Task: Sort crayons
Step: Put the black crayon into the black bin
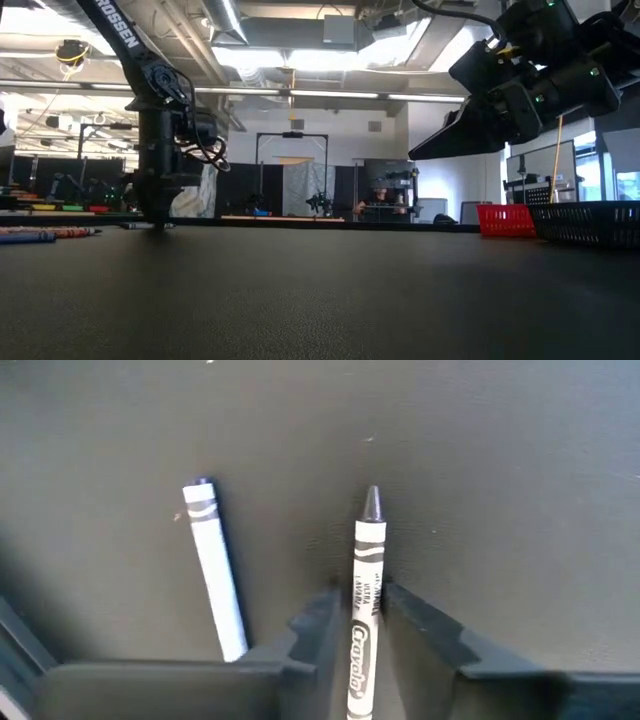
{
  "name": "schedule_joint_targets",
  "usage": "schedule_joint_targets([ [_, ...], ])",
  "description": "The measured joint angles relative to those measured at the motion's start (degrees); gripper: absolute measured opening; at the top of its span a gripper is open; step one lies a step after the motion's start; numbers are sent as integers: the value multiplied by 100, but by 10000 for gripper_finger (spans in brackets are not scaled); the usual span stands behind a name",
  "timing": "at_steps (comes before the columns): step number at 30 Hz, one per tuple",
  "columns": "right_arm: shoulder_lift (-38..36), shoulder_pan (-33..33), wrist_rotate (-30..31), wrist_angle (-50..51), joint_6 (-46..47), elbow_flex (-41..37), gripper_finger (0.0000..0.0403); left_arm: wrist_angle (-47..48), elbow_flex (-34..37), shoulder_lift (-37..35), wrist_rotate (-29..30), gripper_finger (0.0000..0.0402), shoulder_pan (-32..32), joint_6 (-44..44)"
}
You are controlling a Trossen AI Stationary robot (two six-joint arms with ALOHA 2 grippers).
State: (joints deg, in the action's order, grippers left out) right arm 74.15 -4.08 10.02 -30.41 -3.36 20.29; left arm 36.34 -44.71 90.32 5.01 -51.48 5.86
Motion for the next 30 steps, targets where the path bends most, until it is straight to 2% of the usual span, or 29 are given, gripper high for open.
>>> schedule_joint_targets([
  [8, 0, -1, 0, 2, 2, 0, 151, -90, -31, -18, 67, 10, 99, 36],
  [11, 0, -1, -1, 2, 31, 0, 151, -137, -123, -158, -12, 4, 309, 47],
  [16, 0, -1, -248, 2, 302, 2, 151, -314, -162, -883, 45, 11, 900, 58],
  [19, 0, -1, -565, 1, 368, 2, 153, -837, -149, -1356, 92, 13, 1420, 49],
  [23, -1, -1, -595, -95, 543, 2, 179, -2058, 93, -1760, 109, 13, 2182, -83],
  [30, 112, -3, -396, -773, 473, 7, 244, -4433, 481, -1634, -23, 13, 3470, -358],
])
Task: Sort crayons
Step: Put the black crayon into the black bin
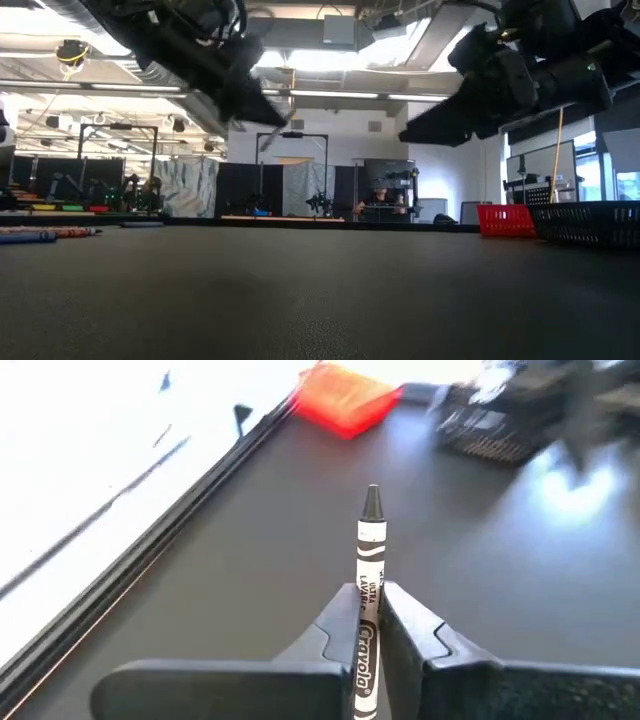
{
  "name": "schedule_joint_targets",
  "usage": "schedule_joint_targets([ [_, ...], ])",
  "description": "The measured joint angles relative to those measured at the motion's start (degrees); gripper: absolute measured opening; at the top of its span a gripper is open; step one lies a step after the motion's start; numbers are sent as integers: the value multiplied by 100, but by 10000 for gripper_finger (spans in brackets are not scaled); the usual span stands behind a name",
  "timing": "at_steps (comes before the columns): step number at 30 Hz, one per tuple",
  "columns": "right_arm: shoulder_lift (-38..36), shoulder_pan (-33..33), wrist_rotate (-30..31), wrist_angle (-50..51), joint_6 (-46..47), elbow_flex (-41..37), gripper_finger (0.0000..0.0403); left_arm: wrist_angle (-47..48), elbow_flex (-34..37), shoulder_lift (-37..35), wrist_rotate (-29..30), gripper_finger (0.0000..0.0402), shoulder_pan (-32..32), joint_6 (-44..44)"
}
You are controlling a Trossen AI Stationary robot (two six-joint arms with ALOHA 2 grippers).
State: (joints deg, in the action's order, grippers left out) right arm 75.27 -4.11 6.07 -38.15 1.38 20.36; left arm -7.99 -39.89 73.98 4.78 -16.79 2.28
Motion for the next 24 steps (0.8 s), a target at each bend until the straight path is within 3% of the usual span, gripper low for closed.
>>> schedule_joint_targets([
  [6, 402, 0, 27, -1043, -126, -2, 245, -1815, 107, 617, -15, 14, 844, -375],
  [14, 1278, -1, 46, -1950, -16, 191, 227, -3522, 107, 1559, -3, 14, 1433, -575],
  [24, 1796, 1, 44, -1966, -38, 1107, 224, -4287, 104, 1872, -16, 14, 1834, -561],
])
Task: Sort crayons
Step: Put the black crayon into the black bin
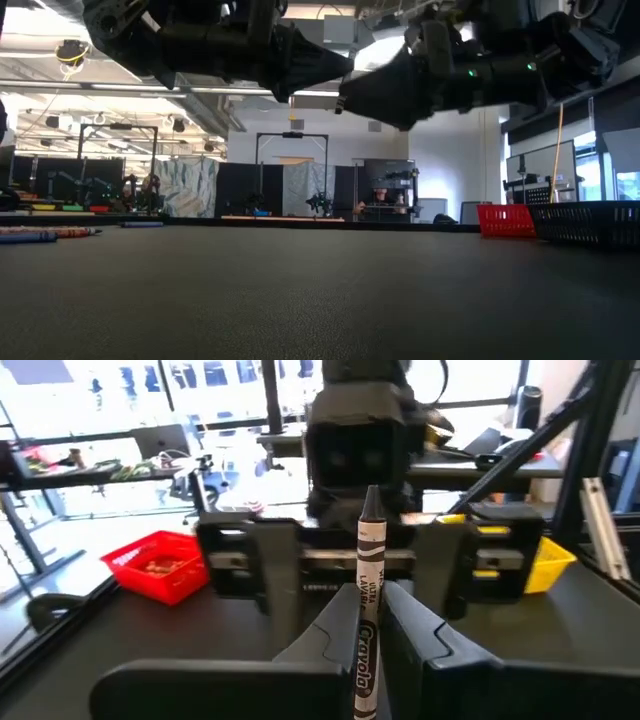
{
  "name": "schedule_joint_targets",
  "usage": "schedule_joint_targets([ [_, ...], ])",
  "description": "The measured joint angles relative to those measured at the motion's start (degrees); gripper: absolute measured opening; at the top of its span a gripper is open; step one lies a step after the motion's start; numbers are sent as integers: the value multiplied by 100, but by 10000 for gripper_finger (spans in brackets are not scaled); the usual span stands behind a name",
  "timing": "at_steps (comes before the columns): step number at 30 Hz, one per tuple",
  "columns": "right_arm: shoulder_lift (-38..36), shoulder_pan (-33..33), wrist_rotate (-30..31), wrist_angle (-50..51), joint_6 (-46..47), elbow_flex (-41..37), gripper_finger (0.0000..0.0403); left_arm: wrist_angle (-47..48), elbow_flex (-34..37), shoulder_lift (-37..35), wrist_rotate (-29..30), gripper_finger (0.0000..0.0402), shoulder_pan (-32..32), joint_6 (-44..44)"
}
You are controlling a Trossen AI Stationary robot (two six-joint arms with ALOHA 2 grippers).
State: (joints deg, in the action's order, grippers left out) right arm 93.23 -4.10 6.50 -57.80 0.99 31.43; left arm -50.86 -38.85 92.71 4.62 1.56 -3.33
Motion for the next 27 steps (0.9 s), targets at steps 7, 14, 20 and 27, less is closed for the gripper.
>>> schedule_joint_targets([
  [7, 0, -2, -146, 225, -142, 301, 177, -31, 0, 0, 37, 14, 93, -7],
  [14, 0, -4, -177, 405, -490, 312, 19, -43, 2, 0, 67, 14, 86, 13],
  [20, -168, -4, -3, 659, -829, 314, 31, -42, 0, -14, 73, 41, 77, -22],
  [27, -1437, 0, 877, 3082, -705, 317, 17, 617, -6, -257, 93, 119, 23, -23],
])
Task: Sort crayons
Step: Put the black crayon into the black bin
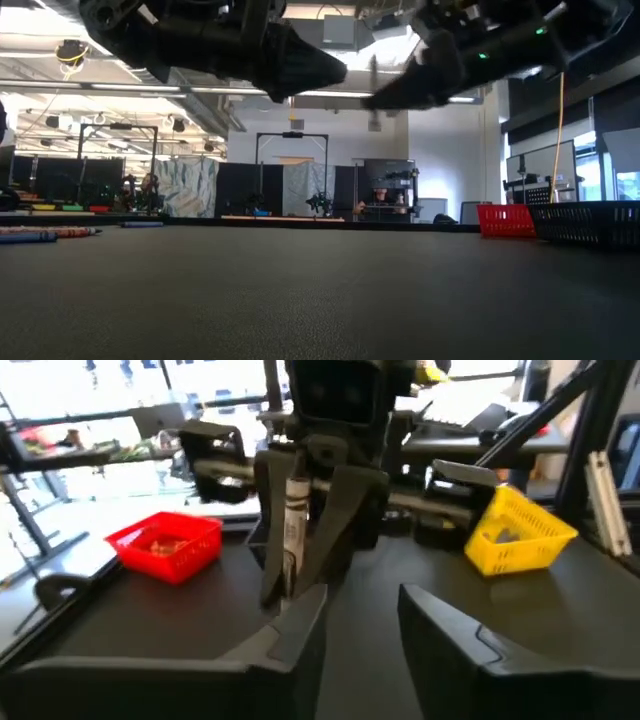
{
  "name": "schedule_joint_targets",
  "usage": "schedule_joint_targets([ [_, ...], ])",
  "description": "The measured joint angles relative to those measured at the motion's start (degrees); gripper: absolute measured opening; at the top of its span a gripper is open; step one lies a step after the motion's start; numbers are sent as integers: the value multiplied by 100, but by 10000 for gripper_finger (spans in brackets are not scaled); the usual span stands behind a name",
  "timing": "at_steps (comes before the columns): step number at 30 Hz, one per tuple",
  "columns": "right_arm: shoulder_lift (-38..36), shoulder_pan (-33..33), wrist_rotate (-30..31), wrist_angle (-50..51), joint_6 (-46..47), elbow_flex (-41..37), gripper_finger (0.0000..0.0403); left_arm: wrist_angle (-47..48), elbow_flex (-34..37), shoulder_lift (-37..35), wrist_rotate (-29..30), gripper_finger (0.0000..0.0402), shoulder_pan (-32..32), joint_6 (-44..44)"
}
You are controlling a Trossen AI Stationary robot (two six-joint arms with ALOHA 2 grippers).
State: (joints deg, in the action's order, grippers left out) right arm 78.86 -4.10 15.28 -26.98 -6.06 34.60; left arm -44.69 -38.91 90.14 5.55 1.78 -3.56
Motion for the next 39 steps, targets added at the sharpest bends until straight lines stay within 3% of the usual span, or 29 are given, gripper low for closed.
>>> schedule_joint_targets([
  [8, -1596, -2, 319, 3440, 1365, -3, 13, 335, 2, -28, 697, 132, 0, -303],
  [19, -3009, -2, -45, 7758, 5009, -3, 33, 404, 2, -15, 768, 132, -26, -508],
  [24, -2959, -1, -35, 8477, 5645, -3, 20, 396, 2, -15, 767, 132, -26, -510],
  [29, -2691, 0, 83, 8833, 6099, -3, 32, 396, 2, -12, 768, 132, -26, -508],
  [39, -1787, 0, 143, 8921, 6286, -3, 38, 447, 2, -10, 745, 132, -26, -460],
])
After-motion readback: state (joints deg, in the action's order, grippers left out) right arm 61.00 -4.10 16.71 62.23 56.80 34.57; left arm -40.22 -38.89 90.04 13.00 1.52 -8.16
